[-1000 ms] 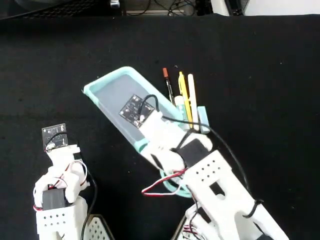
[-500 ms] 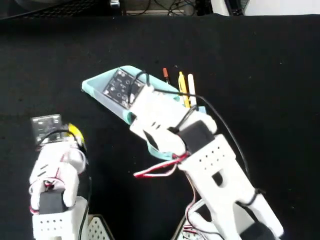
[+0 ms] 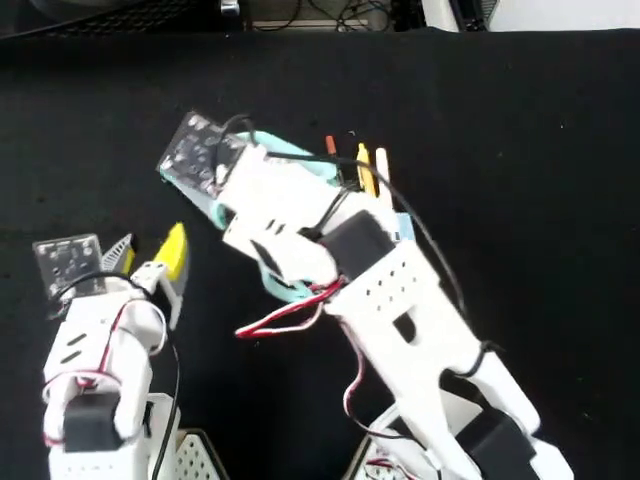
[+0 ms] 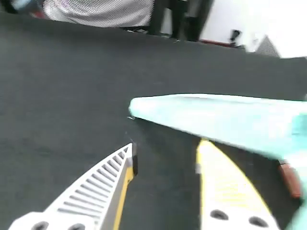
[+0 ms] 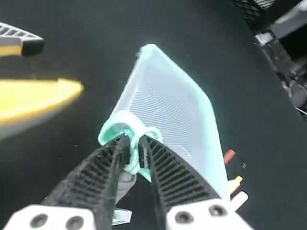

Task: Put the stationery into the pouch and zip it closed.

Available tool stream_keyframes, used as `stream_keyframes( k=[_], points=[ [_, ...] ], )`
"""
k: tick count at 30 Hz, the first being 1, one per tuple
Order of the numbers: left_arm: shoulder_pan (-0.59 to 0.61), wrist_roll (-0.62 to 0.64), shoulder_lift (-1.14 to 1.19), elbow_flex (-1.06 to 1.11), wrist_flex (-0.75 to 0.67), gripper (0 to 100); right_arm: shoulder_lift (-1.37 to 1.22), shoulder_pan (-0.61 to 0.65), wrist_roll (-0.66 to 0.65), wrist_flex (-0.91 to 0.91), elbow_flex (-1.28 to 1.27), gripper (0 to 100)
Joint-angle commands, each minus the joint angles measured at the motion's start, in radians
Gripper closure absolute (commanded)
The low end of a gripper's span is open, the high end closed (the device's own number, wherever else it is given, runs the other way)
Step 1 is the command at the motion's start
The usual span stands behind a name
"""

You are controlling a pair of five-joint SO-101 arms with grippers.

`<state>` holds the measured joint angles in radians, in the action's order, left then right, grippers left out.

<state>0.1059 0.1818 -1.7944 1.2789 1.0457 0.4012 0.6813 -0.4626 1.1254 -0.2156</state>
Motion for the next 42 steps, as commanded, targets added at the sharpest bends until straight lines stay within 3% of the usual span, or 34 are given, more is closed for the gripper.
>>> stream_keyframes(
  k=[1,6,17,25,34,38,42],
  points=[
    [-0.093,0.086,-0.009,-0.160,0.097,73,-0.007,0.026,-0.008,0.002,0.056,98.6],
    [-0.127,0.086,-0.009,-0.142,0.089,73,-0.013,0.026,-0.008,-0.003,0.056,98.6],
    [-0.119,0.014,-0.008,0.116,-0.181,73,-0.010,0.028,-0.008,0.003,0.056,98.6],
    [-0.119,0.015,-0.002,0.128,-0.207,73,-0.007,0.043,-0.006,0.002,0.038,98.6],
    [-0.117,0.008,0.002,0.205,-0.353,73,-0.005,0.043,-0.008,0.003,0.036,98.6],
    [-0.117,0.008,0.000,0.208,-0.361,80,-0.005,0.043,-0.008,0.003,0.036,98.6],
    [-0.117,0.003,-0.008,0.202,-0.361,92,-0.007,0.043,-0.008,0.003,0.036,98.6]
  ],
)
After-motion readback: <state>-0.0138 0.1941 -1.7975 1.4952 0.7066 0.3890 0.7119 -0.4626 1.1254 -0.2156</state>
